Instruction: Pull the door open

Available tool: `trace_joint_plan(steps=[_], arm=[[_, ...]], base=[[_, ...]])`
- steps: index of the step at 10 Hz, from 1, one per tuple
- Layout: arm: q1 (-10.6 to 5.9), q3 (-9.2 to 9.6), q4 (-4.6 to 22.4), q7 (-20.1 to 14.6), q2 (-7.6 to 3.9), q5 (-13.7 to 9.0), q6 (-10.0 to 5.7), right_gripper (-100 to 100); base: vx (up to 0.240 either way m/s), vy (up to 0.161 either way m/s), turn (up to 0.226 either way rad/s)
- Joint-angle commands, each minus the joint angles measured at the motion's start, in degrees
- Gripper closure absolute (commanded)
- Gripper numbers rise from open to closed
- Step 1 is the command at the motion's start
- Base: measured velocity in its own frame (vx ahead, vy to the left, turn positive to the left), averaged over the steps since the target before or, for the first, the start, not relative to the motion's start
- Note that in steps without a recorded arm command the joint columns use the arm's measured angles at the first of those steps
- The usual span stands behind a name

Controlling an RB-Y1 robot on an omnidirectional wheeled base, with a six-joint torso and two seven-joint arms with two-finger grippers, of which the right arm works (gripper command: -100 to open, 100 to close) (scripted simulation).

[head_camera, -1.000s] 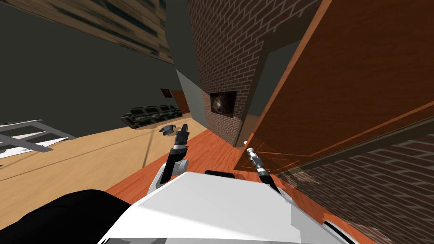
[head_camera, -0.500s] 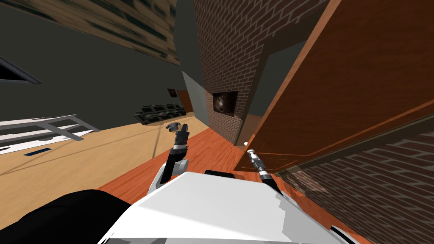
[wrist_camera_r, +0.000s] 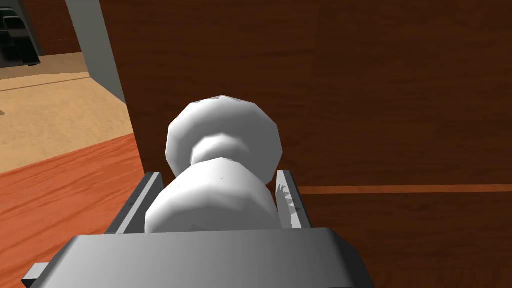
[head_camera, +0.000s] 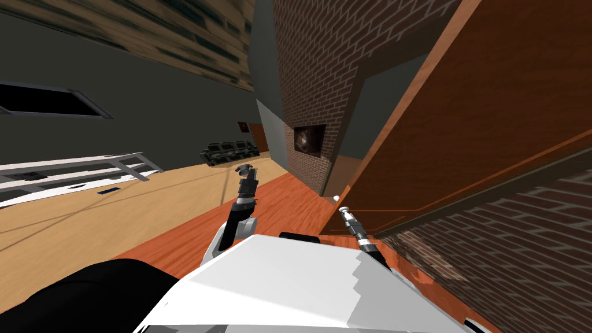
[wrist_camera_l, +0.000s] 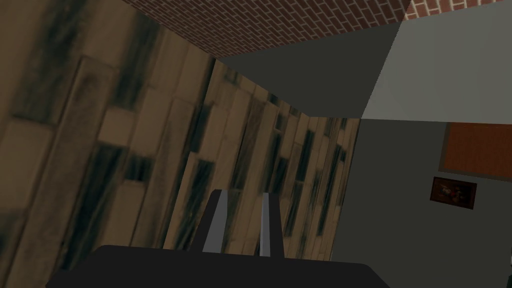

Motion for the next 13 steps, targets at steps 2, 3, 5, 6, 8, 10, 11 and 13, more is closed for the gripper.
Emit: trace_joint_plan(steps=[2, 3, 5, 6, 8, 10, 11, 13], arm=[[-0.04, 0.54, 0.9, -0.6, -0.09, 0.3, -0.90, 100], [0.85, 1.45, 1.4, -1.0, -0.43, 0.7, -2.79, 100], [2.06, 2.59, 1.9, -1.5, -1.07, 1.3, -5.49, 100], [2.53, 3.04, 2.1, -1.7, -1.32, 1.6, -6.53, 100], [3.50, 3.95, 2.5, -2.1, -1.84, 2.0, -8.70, 100], [3.99, 4.41, 2.7, -2.3, -2.09, 2.3, -9.78, 100], [3.99, 4.41, 2.7, -2.3, -2.09, 2.3, -9.78, 100], [5.30, 5.65, 3.3, -2.9, -2.79, 2.9, -12.70, 100]], base=[[-0.114, -0.052, 0.050], [-0.061, -0.038, 0.060], [-0.106, -0.064, 0.084], [-0.128, -0.095, 0.077], [-0.121, -0.079, 0.050], [-0.086, -0.051, 0.034], [-0.020, -0.012, -0.021], [-0.111, -0.077, 0.078]])
